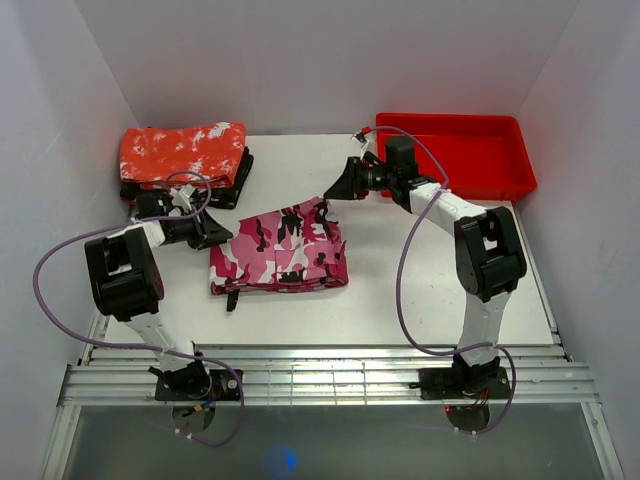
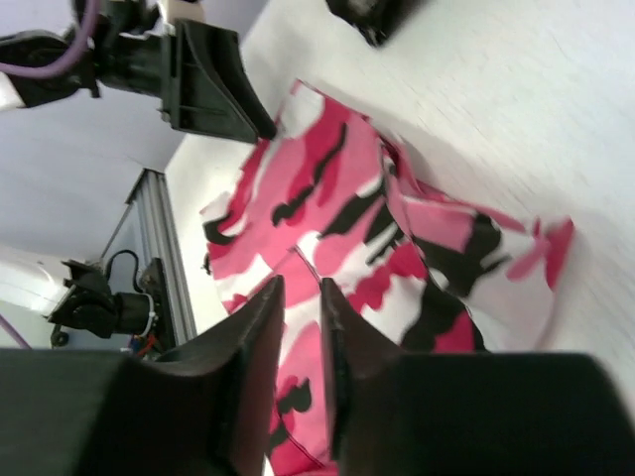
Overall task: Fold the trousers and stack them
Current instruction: Fold the trousers
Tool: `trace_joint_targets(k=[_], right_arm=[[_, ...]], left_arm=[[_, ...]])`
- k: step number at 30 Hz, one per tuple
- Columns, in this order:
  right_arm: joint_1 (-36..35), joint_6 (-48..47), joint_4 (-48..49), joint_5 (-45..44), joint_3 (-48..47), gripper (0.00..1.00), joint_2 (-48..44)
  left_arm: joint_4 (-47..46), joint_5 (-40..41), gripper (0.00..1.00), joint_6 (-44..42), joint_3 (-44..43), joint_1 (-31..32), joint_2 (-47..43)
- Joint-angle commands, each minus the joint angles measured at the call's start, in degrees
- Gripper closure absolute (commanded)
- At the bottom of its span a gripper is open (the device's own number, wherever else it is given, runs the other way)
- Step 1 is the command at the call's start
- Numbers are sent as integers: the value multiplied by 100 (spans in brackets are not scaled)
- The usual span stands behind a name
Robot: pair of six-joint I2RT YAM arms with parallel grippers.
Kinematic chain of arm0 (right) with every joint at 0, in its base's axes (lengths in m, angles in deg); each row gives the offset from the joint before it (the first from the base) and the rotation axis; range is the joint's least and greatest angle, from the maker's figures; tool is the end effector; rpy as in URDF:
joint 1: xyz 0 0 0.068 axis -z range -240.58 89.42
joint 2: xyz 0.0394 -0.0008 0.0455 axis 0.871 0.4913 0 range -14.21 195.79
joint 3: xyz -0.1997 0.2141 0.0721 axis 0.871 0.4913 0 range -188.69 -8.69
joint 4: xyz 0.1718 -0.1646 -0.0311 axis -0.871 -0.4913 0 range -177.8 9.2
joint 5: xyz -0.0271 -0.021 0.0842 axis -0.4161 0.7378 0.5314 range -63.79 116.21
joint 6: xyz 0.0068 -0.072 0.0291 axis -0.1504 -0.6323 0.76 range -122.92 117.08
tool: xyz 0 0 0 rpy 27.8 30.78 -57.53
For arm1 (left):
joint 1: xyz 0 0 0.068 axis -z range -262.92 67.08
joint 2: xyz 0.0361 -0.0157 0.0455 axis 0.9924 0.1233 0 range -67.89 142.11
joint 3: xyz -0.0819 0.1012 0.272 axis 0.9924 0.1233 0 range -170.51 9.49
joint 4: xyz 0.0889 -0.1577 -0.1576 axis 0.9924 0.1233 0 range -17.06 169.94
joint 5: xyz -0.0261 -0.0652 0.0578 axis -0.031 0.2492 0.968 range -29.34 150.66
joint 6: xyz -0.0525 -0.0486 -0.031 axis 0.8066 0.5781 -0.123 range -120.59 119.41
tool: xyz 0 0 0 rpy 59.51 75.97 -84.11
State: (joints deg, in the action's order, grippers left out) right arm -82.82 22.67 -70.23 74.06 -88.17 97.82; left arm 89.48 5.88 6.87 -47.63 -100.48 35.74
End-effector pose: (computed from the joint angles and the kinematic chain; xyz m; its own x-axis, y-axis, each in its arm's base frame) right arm 0.4067 0.2197 0.2724 -0.6970 0.0279 -0.7165 -0.6534 0.3867 0.6507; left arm 0.3373 0.0496 0.1789 -0.8659 -0.3526 -0.3549 0.0672 0.6210 -0.7809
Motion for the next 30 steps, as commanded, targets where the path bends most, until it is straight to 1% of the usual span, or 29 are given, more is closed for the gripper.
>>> trace_joint_targets(k=[1,2,3,6,9,13,15,16,17,18,19,20,21,23,24,25,26,27,29,30], right_arm=[[-131,192,323,435,-383,75,90],[-175,236,332,557,-566,78,291],[-210,297,349,619,-638,85,380],[-333,692,681,830,-735,92,749],[-413,930,902,901,-814,92,1154],[-395,984,1009,743,-1095,92,1663],[-360,914,1009,576,-1262,92,1997],[-325,922,1070,506,-1454,92,2129],[-307,983,1157,384,-1543,92,2374],[-281,1192,1271,321,-1614,92,2481],[-237,1299,1385,269,-1745,92,2604],[-228,1413,1552,181,-1816,91,2805],[-220,1536,1658,145,-1860,87,2885],[-167,2097,1886,-47,-1791,79,3078],[-141,2343,2262,-118,-1712,66,3114],[-88,2720,2352,-214,-1624,58,3141],[-53,2880,2466,-346,-1466,56,3193],[-18,2995,2546,-408,-1421,49,3229],[79,3049,2486,-513,-1403,47,3325],[114,2979,2259,-531,-1429,47,3352]], left_arm=[[105,-480,50,-193,-133,287,-476],[61,-498,50,-158,-124,358,-502],[17,-568,50,-71,-71,446,-537],[-273,-805,50,123,69,745,-642],[-660,-1059,49,431,175,1026,-765],[-1055,-1114,49,650,403,1650,-819],[-1117,-947,50,712,482,1966,-644],[-1117,-859,51,747,544,2072,-364],[-1091,-771,52,852,570,2090,-196],[-1039,-614,55,871,588,2090,-29],[-916,-203,57,810,571,2081,155],[-611,1,58,661,484,2081,522],[-503,194,60,608,448,2073,709],[-161,537,64,441,334,2073,1034],[-98,626,64,353,333,2055,1262],[-54,705,66,326,325,2020,1360],[24,793,66,300,333,2002,1431],[77,829,67,247,325,1994,1553],[131,838,67,150,377,1967,1581],[131,847,67,141,447,1950,1546]])
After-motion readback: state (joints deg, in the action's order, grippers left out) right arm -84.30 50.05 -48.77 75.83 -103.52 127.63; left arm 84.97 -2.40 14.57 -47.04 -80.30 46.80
